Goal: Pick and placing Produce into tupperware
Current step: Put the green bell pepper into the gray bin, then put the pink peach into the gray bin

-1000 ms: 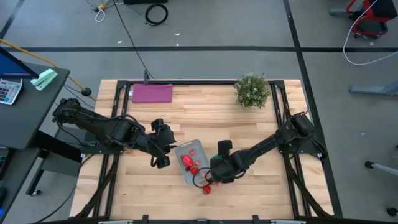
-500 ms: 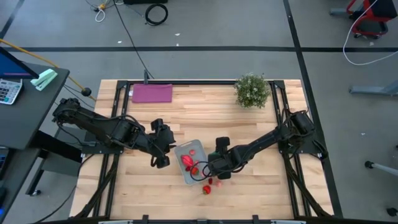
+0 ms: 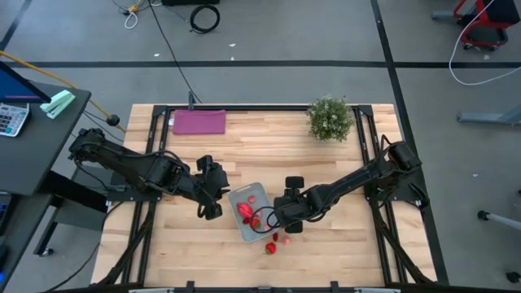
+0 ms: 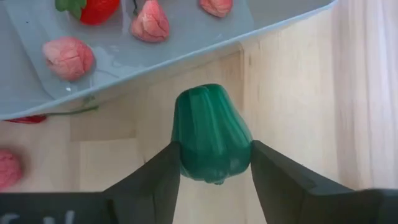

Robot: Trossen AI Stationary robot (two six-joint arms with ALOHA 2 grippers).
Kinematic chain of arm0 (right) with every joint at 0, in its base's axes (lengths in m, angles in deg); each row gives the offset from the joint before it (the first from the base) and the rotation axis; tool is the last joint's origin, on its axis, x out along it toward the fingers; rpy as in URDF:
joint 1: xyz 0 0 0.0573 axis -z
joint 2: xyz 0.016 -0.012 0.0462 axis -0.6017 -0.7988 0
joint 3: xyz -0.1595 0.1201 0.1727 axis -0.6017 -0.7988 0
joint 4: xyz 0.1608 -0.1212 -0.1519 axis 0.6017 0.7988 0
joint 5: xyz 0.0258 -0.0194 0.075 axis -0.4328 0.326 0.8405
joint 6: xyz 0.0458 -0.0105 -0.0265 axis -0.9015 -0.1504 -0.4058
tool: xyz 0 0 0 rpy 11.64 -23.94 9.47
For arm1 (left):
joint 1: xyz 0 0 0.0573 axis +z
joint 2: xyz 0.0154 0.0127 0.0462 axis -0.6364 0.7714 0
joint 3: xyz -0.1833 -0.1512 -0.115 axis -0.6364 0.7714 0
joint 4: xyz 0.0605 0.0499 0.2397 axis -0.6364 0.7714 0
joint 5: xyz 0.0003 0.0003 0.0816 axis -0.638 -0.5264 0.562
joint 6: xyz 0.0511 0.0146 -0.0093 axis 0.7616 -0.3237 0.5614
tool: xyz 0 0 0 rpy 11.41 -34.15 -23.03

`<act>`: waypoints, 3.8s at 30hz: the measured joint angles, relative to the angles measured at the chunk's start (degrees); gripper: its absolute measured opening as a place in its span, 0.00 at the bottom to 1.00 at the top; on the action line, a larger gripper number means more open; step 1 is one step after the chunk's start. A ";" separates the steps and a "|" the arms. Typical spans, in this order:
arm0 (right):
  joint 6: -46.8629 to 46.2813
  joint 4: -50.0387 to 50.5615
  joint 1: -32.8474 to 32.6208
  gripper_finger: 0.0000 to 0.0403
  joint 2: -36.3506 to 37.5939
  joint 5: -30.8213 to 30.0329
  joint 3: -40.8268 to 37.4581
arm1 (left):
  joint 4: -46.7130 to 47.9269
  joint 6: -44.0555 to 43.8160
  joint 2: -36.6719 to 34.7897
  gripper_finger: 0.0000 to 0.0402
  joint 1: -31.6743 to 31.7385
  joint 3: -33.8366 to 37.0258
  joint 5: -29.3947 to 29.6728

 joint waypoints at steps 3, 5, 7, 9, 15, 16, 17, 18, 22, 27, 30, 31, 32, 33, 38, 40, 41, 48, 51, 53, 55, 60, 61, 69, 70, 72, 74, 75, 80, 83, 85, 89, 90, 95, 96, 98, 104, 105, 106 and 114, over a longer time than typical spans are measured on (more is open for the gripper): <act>-1.11 1.61 0.00 0.45 0.43 -0.23 0.00 | 0.02 -0.13 0.00 0.20 -0.04 0.00 0.00; -2.23 3.47 0.00 0.45 1.08 -0.83 0.00 | 0.03 -0.15 0.00 0.19 -0.04 0.00 0.00; -3.24 5.15 -0.16 0.45 1.98 -2.05 0.00 | 0.03 -0.15 0.00 0.19 -0.02 0.00 0.00; -4.23 6.08 -0.28 0.45 3.02 -4.01 0.00 | 0.07 -0.16 0.00 0.18 -0.02 0.00 0.00; -5.72 1.04 -0.39 0.45 7.26 -8.89 0.00 | 0.11 -0.18 0.00 0.17 0.00 0.00 0.00; -5.14 -1.34 -0.39 0.45 7.82 -9.02 0.00 | 0.11 -0.19 0.00 0.18 0.00 0.00 0.00; -4.14 -4.24 -0.39 0.45 8.25 -9.00 0.00 | 0.11 -0.19 0.00 0.18 0.00 0.00 0.00; -2.85 -7.13 -0.39 0.45 8.52 -8.75 0.00 | 0.11 -0.19 0.00 0.18 0.00 0.00 0.00; 2.32 -19.72 -0.39 0.45 8.00 -0.27 0.06 | 0.04 -0.19 0.00 0.19 0.00 0.00 0.00; 3.65 -28.36 -0.46 0.45 3.38 8.91 0.11 | 0.00 -0.17 0.00 0.17 0.00 0.00 0.00; 4.08 -28.47 -0.39 0.45 -0.57 9.05 0.10 | -0.01 -0.17 0.00 0.16 0.00 0.00 0.01; 4.51 -28.22 -0.38 0.45 -1.74 9.06 0.09 | -0.01 -0.19 0.00 0.16 0.00 0.00 0.01; 5.13 -28.15 -0.36 0.45 -2.65 8.98 0.07 | -0.02 -0.19 0.00 0.16 0.00 0.00 0.02; 5.68 -28.18 -0.35 0.45 -3.22 8.83 0.07 | -0.02 -0.19 0.00 0.16 0.00 0.00 0.02; 8.26 -28.52 -0.33 0.49 -3.91 8.61 0.07 | -0.02 -0.14 0.00 0.17 0.00 0.00 0.02; 8.90 -28.48 -0.24 0.51 -3.91 8.61 0.07 | -0.04 0.07 0.00 0.17 0.00 0.00 0.02; 9.37 -28.50 -0.22 0.53 -3.82 8.60 0.07 | -0.04 0.07 0.00 0.16 0.00 0.00 0.02; 10.77 -28.48 -0.24 0.59 -3.67 8.48 0.07 | -0.07 0.09 0.00 0.14 0.00 0.00 0.02; 10.09 -27.93 -0.70 0.60 -2.18 8.20 0.07 | -0.10 0.11 0.00 0.14 0.00 0.00 0.02; 9.45 -27.13 -1.33 0.59 -0.42 7.65 0.07 | -0.09 0.13 0.00 0.15 0.00 0.00 0.02; 8.53 -26.50 -2.26 0.59 1.86 7.59 0.07 | -0.09 0.13 0.00 0.15 0.00 0.02 0.02; 3.82 -21.52 -5.62 0.56 8.62 7.52 0.09 | -0.11 0.16 0.00 0.15 -0.01 0.02 0.02; 2.29 -19.77 -6.60 0.56 9.83 7.52 0.09 | -0.10 0.16 0.00 0.14 0.00 0.02 0.02; -10.37 -12.72 -16.03 0.53 7.39 2.59 0.09 | -0.09 0.26 0.00 0.13 0.00 0.02 0.02; -11.21 -12.68 -16.73 0.53 5.74 1.22 0.09 | -0.09 0.26 0.00 0.13 -0.01 0.02 0.03; -12.73 -12.84 -17.40 0.53 2.49 -0.96 0.09 | -0.11 0.26 0.00 0.14 0.00 0.02 0.02; -14.43 -12.86 -17.12 0.53 -0.63 -1.44 0.09 | -0.28 0.26 0.00 0.14 0.00 0.02 0.04; -15.03 -12.74 -16.74 0.53 -2.21 -1.39 0.09 | -0.35 0.26 0.00 0.14 0.00 0.02 0.04; -18.77 -12.79 -14.20 0.53 -7.06 0.54 0.09 | -0.33 0.24 0.00 0.12 0.00 0.02 0.04; -20.93 -12.71 -12.57 0.53 -8.68 5.26 0.09 | -0.33 0.24 0.00 0.12 0.00 0.02 0.04; -21.75 -12.74 -12.04 0.53 -9.25 7.18 0.09 | -0.32 0.24 0.00 0.12 0.00 0.02 0.04; -21.81 -12.70 -11.95 0.53 -9.66 7.80 0.09 | -0.31 0.24 0.00 0.13 -0.02 0.02 0.04; -21.85 -12.66 -11.96 0.53 -9.66 7.76 0.09 | -0.31 0.24 0.00 0.13 0.00 0.02 0.04; -21.88 -11.91 -11.91 0.53 -9.24 7.76 0.09 | -0.21 0.24 0.00 0.12 0.00 0.02 0.04; -21.88 -11.60 -11.91 0.53 -8.94 7.74 0.09 | -0.13 0.24 0.00 0.11 -0.02 0.02 0.04; -21.87 -10.50 -11.91 0.52 -8.30 7.75 0.09 | -0.13 0.22 0.00 0.11 0.00 0.02 0.04; -25.67 -5.01 -12.87 0.48 -5.32 7.68 0.09 | -0.07 0.22 0.00 0.11 -0.01 0.02 0.04; -26.40 -4.64 -13.18 0.48 -4.96 7.66 0.09 | -0.07 0.22 0.00 0.11 -0.02 0.02 0.04; -26.68 -4.61 -13.52 0.47 -4.79 7.70 0.09 | -0.07 0.22 0.00 0.11 0.00 0.02 0.04; -27.00 -5.06 -15.45 0.47 -5.20 7.61 0.07 | -0.07 0.22 0.00 0.10 0.00 0.02 0.03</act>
